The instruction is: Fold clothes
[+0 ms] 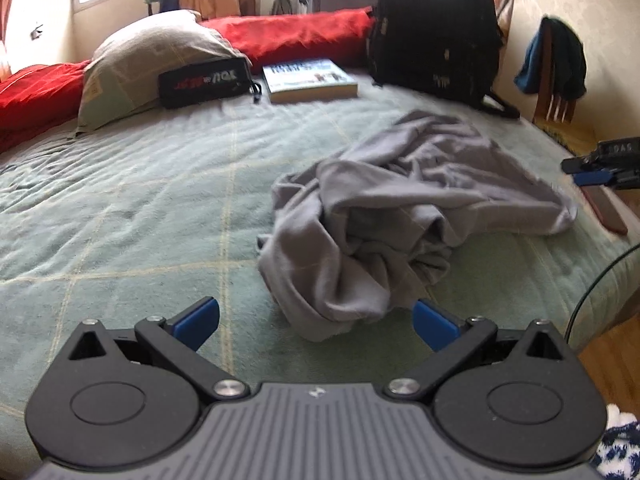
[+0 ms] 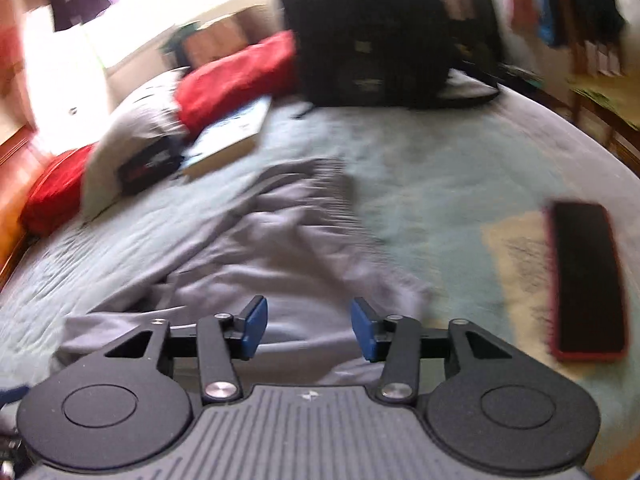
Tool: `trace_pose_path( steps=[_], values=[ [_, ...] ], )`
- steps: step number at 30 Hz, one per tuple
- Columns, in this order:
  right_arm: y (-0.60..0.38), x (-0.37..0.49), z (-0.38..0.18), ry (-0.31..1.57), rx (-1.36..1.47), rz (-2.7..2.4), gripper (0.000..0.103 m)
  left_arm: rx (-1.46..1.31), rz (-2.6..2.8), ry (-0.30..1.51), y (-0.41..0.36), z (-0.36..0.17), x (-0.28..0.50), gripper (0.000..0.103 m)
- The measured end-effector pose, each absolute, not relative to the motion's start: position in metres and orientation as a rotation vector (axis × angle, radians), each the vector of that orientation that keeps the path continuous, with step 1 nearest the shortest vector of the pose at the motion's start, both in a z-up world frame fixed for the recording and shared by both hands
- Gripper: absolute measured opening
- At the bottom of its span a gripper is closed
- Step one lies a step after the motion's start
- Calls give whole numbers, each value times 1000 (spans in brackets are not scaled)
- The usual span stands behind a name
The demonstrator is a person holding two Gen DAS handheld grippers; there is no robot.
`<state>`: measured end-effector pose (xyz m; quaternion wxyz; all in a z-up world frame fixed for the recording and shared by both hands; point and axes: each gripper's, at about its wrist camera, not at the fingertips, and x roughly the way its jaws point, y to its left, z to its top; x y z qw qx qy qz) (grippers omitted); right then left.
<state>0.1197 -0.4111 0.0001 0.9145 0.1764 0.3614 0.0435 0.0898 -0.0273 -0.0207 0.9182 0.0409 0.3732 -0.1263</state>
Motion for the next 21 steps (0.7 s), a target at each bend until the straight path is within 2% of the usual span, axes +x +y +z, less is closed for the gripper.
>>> trace_pose_path(
  steps=[3,6,8,13,18,21],
  values=[
    [-378,132,3,753,329,196,70,84,-246,769,-21,-23,94,102],
    [-344,145,5,763,287,293,73,74,-225,794,-16,-25,103,102],
    [-322,154,5,773,267,361,79,44,-224,807,-13,-27,109,102],
    [-274,169,1,797,194,472,82,-32,-196,834,-10,-32,129,102],
    [-250,174,-4,811,116,504,82,19,-127,878,-14,-42,147,102],
    [-249,175,-7,811,78,503,87,66,-84,883,-7,-41,150,103]
  ],
)
